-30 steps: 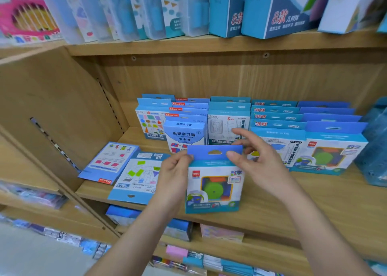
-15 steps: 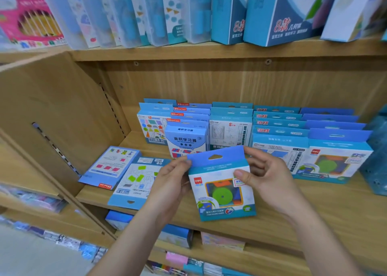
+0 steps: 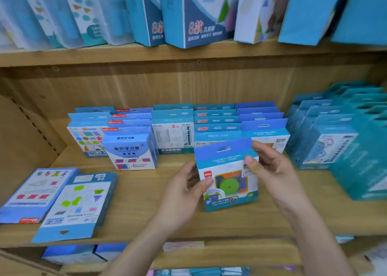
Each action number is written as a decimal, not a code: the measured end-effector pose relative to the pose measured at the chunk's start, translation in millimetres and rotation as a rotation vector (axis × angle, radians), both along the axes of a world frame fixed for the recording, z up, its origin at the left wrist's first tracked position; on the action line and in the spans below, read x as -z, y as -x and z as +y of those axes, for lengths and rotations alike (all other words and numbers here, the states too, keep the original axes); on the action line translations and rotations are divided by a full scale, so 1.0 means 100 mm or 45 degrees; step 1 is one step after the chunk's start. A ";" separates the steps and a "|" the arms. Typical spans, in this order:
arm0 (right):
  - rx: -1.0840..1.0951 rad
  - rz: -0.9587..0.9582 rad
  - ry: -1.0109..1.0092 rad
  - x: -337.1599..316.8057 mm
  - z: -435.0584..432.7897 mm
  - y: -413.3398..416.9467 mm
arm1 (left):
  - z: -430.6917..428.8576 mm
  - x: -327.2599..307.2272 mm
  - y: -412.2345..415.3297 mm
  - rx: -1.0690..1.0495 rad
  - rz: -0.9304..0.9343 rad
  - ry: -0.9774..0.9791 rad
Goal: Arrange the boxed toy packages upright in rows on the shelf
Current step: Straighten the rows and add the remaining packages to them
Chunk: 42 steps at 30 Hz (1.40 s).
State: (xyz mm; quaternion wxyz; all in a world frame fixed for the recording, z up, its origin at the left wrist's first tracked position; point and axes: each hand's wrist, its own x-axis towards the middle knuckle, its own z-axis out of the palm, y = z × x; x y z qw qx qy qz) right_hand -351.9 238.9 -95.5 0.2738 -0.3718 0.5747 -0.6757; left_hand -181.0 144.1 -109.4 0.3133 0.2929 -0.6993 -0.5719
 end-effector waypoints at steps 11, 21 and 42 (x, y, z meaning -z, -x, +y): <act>0.377 -0.078 0.134 0.09 0.31 0.64 | 0.20 0.01 1.06 -0.001 -0.194 0.493; 0.456 -0.361 0.038 0.36 0.02 0.78 | 0.06 0.19 1.13 -0.097 -0.345 0.628; 0.625 -0.210 0.154 0.37 -0.12 0.73 | -0.09 0.30 1.20 -0.152 -0.654 1.042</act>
